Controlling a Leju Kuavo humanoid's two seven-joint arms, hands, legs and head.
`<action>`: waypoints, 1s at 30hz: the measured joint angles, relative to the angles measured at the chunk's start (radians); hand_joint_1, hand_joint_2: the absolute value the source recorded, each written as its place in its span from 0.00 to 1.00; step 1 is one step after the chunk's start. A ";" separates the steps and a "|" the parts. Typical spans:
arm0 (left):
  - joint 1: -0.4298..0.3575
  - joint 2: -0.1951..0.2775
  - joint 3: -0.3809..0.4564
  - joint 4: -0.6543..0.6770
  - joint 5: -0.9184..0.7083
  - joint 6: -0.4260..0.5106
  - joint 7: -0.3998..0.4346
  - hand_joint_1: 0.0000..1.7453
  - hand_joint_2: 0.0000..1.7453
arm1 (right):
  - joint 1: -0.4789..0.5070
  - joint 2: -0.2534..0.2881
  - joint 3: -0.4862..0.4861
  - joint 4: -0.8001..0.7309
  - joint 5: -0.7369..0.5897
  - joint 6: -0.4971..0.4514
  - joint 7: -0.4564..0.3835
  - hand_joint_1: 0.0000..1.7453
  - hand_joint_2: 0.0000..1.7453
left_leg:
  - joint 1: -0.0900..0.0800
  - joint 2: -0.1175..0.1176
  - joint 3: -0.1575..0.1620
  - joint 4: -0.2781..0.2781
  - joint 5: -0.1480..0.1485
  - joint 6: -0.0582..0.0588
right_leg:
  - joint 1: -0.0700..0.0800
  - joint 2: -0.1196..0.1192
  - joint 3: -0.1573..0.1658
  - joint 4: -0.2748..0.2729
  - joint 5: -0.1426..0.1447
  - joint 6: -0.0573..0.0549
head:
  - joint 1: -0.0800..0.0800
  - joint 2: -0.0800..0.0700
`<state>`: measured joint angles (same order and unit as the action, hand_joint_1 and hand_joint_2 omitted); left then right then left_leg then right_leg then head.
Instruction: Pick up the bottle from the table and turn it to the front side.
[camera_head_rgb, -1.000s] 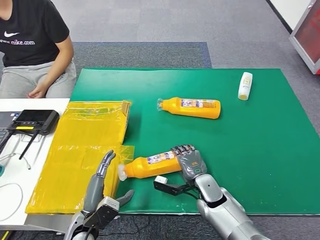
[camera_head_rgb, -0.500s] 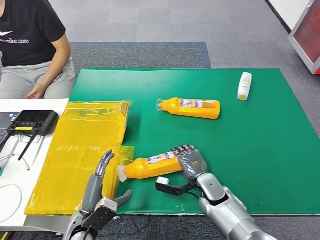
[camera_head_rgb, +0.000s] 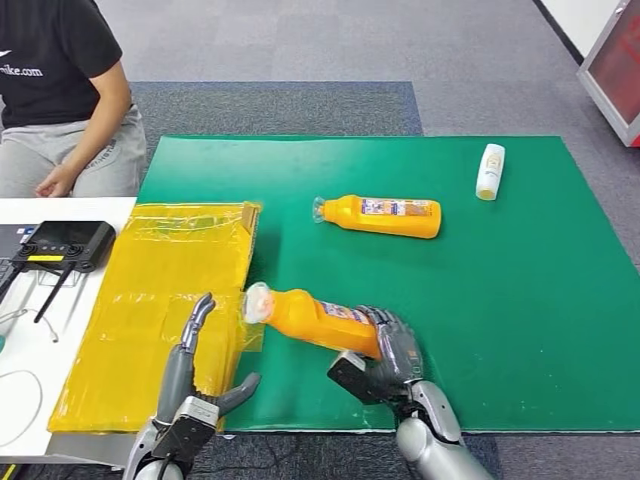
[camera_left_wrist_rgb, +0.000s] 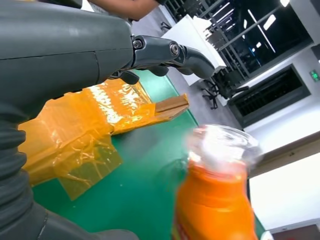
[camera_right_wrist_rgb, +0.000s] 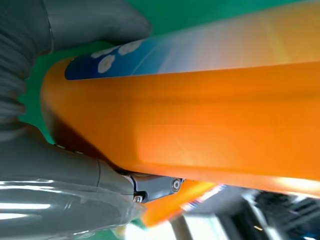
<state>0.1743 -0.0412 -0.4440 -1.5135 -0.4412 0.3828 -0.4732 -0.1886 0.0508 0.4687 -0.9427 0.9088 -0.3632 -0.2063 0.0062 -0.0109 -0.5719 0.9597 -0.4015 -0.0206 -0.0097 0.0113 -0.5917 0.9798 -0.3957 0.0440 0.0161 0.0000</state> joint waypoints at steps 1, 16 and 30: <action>0.000 0.000 0.000 -0.002 0.011 -0.008 -0.003 0.00 1.00 | 0.014 0.004 -0.011 -0.018 -0.031 0.012 -0.011 1.00 1.00 | 0.000 0.000 0.000 0.000 0.000 0.000 | 0.000 0.000 0.000 0.000 0.000 0.000 | 0.000 0.000; -0.041 -0.049 0.023 -0.002 0.431 -0.285 -0.053 0.00 1.00 | 0.123 0.062 -0.008 -0.143 -0.195 0.008 -0.121 1.00 1.00 | 0.000 0.000 -0.011 0.000 0.001 0.000 | 0.000 0.000 -0.010 0.001 0.000 0.001 | 0.000 0.000; -0.156 -0.108 0.026 0.047 0.461 -0.419 -0.012 0.00 1.00 | 0.083 0.074 0.040 -0.119 -0.221 -0.008 -0.134 1.00 1.00 | 0.000 0.000 -0.011 0.000 0.001 0.000 | 0.000 0.000 -0.010 0.001 0.000 0.001 | 0.000 0.000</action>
<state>0.0182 -0.1488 -0.4184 -1.4668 0.0198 -0.0361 -0.4848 -0.1053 0.1248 0.5092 -1.0619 0.6877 -0.3711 -0.3399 0.0060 -0.0110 -0.5831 0.9598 -0.4008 -0.0204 -0.0100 0.0108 -0.6022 0.9805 -0.3953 0.0449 0.0160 0.0000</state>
